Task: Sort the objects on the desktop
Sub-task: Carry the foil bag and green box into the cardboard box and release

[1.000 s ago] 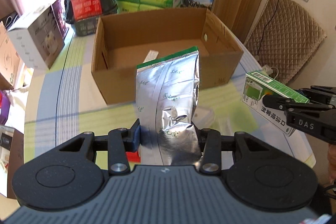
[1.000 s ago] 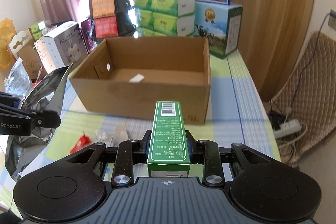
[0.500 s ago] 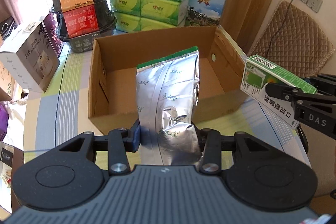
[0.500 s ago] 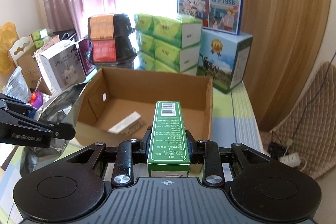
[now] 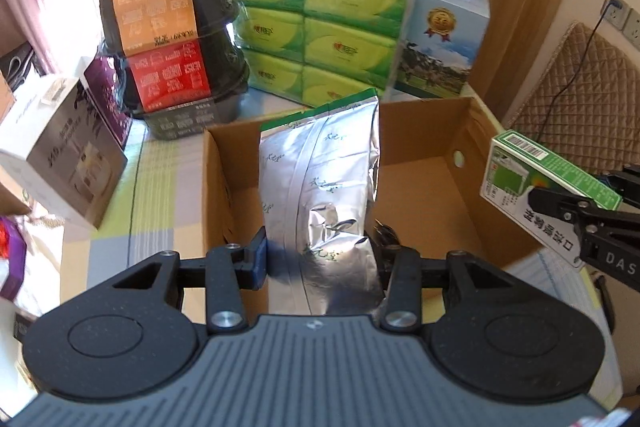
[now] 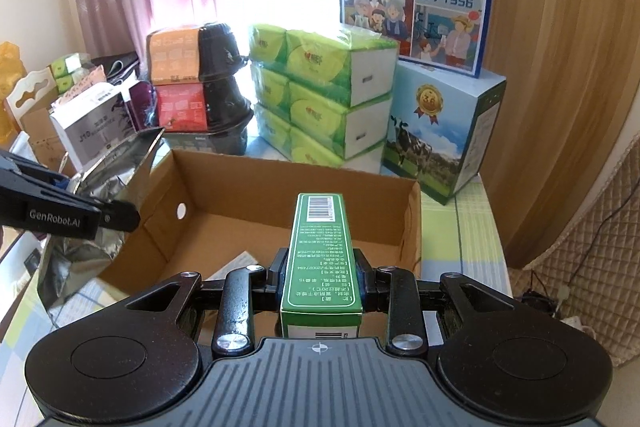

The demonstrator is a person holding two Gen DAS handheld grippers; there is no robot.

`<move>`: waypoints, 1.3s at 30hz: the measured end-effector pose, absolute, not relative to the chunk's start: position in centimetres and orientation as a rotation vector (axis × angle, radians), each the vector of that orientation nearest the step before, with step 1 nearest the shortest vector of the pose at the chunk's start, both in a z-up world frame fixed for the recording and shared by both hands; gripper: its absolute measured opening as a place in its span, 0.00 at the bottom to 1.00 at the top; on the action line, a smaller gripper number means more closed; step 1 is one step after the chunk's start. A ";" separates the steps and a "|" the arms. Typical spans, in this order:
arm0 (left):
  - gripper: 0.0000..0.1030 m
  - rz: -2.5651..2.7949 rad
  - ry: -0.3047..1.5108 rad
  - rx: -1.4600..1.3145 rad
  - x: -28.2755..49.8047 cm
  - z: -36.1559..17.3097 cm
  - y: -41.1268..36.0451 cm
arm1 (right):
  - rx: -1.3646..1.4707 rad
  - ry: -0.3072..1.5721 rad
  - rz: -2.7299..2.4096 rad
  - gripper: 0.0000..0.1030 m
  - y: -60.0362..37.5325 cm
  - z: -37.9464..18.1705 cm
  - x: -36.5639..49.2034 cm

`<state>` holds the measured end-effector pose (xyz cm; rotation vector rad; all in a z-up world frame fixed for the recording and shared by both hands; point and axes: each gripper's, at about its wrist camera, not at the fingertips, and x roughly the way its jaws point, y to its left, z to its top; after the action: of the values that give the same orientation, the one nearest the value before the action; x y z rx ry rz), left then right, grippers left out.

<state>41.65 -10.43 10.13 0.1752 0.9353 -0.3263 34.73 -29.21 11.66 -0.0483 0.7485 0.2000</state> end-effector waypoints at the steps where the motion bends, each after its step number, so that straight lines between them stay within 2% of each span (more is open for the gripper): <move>1: 0.36 -0.318 0.938 0.177 42.3 10.0 -10.4 | -0.046 0.749 0.197 0.27 -29.2 11.5 35.2; 9: 0.36 -0.297 0.944 0.166 46.5 8.5 -10.2 | -0.036 0.770 0.179 0.27 -29.3 9.6 38.1; 19: 0.38 -0.316 0.954 0.139 48.1 5.1 -10.8 | -0.050 0.787 0.176 0.27 -28.4 7.4 39.7; 33: 0.42 -0.348 0.926 0.045 46.5 5.9 -9.1 | -0.019 0.737 0.183 0.27 -28.2 6.8 40.6; 34: 0.47 -0.345 0.928 0.043 46.2 5.9 -9.0 | -0.011 0.728 0.193 0.34 -28.4 6.9 40.5; 35: 0.53 -0.343 0.930 0.045 45.8 5.9 -8.9 | -0.009 0.724 0.192 0.48 -28.5 7.0 40.4; 36: 0.54 -0.341 0.932 0.046 45.5 5.9 -8.8 | -0.014 0.720 0.190 0.53 -28.6 7.1 40.2; 39: 0.57 -0.328 0.929 0.045 44.2 6.1 -8.5 | -0.031 0.715 0.186 0.56 -28.9 7.5 39.4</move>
<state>44.19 -8.49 6.07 0.0453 0.9289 -0.3275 39.37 -28.92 7.45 -0.0309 0.7151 0.1862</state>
